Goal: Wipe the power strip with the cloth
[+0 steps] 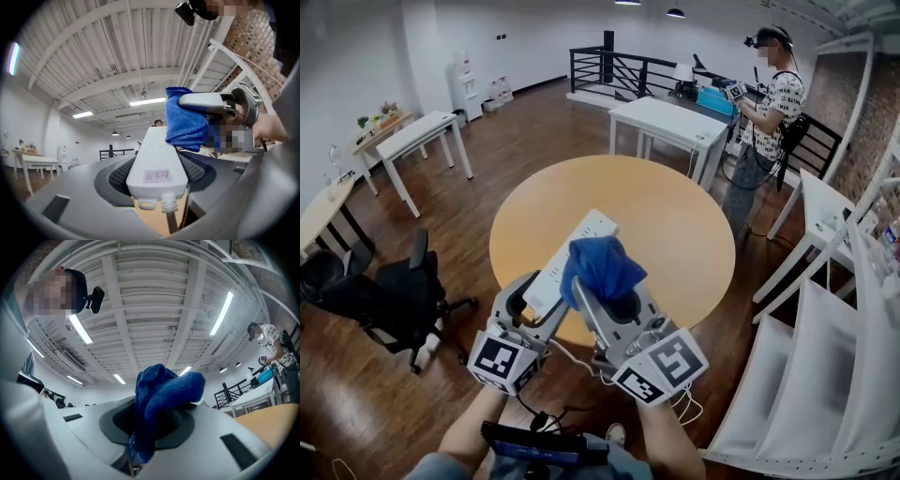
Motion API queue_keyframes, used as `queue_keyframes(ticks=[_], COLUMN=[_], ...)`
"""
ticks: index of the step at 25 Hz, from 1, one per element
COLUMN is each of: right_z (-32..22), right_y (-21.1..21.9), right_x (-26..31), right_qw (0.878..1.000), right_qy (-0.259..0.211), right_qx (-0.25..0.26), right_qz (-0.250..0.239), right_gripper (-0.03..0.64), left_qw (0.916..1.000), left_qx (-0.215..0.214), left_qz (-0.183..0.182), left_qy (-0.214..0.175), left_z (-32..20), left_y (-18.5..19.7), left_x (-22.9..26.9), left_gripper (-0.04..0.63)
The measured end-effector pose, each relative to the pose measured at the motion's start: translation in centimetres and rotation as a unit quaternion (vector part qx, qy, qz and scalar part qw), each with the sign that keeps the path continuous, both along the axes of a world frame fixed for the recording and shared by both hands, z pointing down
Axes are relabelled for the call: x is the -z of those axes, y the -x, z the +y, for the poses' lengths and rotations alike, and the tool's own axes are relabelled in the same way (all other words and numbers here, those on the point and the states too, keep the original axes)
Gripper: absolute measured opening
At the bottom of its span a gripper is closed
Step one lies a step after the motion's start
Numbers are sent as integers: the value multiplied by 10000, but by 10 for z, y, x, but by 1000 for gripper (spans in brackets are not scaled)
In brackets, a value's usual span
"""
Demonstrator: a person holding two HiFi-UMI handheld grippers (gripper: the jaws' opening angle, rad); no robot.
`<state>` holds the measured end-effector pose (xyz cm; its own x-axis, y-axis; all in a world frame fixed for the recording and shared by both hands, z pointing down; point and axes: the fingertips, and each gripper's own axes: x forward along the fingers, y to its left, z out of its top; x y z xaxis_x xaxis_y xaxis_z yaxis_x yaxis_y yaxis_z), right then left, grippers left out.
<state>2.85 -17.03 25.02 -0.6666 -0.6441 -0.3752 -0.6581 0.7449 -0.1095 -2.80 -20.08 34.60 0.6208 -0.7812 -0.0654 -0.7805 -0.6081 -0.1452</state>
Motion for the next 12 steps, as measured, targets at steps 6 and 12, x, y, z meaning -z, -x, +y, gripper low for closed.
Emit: queue_keyframes(ticks=[6,12], right_z=[0,-4], right_y=[-11,-20], right_x=[-2,-5], right_qw=[9999,9998], right_qy=[6,55], right_qx=[-98,-195], right_qz=[-26,-42], right_gripper=[71,71], left_qw=[10000,10000], left_qx=[-29,-4], left_qz=[3,21], left_qy=[45,-3], left_z=[3,3], left_y=[-2,0], left_x=[3,6], left_gripper=[279,279])
